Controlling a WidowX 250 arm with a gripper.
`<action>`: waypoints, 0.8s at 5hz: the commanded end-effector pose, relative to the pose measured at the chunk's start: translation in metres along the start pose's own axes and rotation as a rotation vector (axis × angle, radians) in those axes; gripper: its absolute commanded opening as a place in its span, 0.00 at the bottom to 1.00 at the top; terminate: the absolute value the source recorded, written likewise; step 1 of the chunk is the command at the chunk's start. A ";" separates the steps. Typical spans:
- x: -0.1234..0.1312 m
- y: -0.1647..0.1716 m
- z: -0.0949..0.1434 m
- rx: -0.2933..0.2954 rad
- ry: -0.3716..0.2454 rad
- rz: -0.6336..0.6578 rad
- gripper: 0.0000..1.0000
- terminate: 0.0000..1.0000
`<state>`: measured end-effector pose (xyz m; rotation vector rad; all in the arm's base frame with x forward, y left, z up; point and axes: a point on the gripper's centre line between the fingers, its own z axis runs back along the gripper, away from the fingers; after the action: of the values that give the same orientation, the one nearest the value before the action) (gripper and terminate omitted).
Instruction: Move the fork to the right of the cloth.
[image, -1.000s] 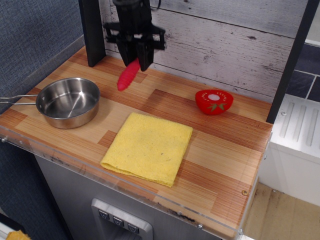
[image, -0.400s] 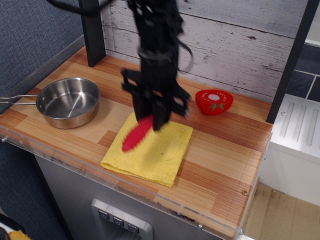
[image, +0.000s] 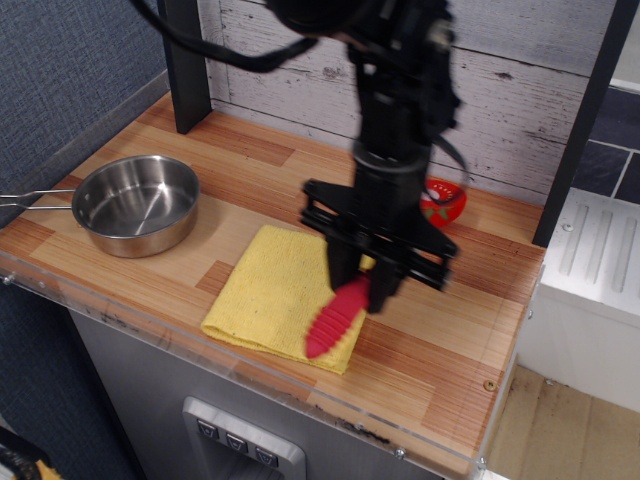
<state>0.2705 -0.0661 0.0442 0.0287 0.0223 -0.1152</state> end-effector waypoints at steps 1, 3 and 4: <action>-0.001 -0.035 0.011 0.000 -0.053 -0.043 0.00 0.00; 0.023 -0.028 -0.025 -0.082 0.020 0.037 0.00 0.00; 0.033 -0.026 -0.031 -0.119 0.027 0.044 0.00 0.00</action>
<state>0.2981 -0.0971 0.0061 -0.0893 0.0748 -0.0616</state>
